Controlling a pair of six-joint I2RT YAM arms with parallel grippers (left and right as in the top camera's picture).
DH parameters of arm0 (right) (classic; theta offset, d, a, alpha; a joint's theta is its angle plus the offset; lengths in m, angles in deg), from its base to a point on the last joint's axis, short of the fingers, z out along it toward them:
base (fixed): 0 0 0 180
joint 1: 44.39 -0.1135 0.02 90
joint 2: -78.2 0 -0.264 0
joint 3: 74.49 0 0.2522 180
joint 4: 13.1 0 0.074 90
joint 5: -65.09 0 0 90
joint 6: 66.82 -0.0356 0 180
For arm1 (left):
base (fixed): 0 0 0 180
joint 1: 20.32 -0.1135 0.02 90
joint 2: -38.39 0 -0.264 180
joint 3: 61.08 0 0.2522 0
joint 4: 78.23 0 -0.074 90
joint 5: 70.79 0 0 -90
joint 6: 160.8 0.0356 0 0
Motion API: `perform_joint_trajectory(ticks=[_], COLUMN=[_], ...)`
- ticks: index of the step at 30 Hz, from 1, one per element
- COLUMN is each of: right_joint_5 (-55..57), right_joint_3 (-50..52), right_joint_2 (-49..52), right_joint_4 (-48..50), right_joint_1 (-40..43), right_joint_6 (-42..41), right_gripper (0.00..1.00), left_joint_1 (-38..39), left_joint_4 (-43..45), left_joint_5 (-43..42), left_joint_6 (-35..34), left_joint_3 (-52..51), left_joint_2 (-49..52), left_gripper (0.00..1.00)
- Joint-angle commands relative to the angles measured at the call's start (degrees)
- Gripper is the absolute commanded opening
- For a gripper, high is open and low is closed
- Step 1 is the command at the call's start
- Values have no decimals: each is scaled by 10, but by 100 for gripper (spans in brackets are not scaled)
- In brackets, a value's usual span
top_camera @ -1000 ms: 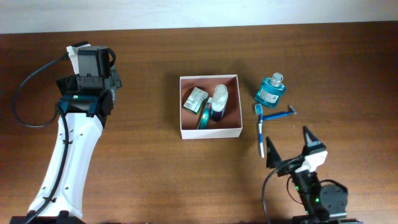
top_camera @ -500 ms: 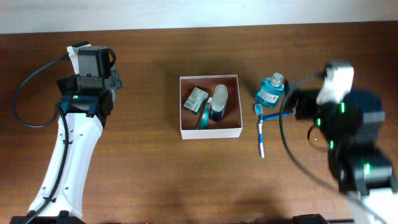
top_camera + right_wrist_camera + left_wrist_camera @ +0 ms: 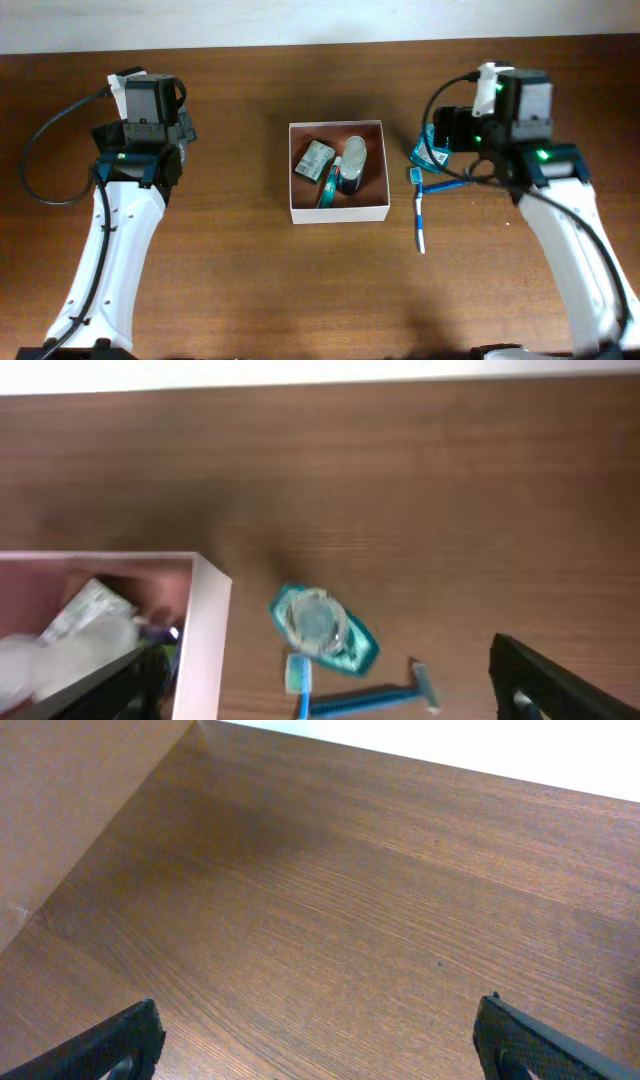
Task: Pack container
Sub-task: 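Move the right gripper to the blue mouthwash bottle and grasp it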
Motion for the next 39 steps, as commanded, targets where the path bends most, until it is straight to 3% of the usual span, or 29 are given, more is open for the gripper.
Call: perform_joint_trajectory(ticks=[1, 12, 25, 35, 39], right_joint_5=[7, 51, 63, 63, 63], right_joint_3=[-10, -10, -10, -10, -10], right_joint_2=[47, 131, 136, 134, 127], right_joint_4=[21, 54, 53, 61, 64], right_joint_1=[-1, -24, -24, -24, -24], right_joint_6=[-11, -9, -9, -9, -7], right_gripper=[89, 86, 41, 35, 24], left_joint_1=[-2, -2, -2, -2, -2], left_joint_4=[1, 1, 1, 1, 1], left_joint_5=[0, 0, 0, 0, 0], left_joint_6=[-2, -2, -2, -2, -2], left_joint_3=[4, 4, 4, 4, 4], left_joint_2=[3, 3, 3, 3, 3], left_gripper=[99, 100, 99, 99, 99])
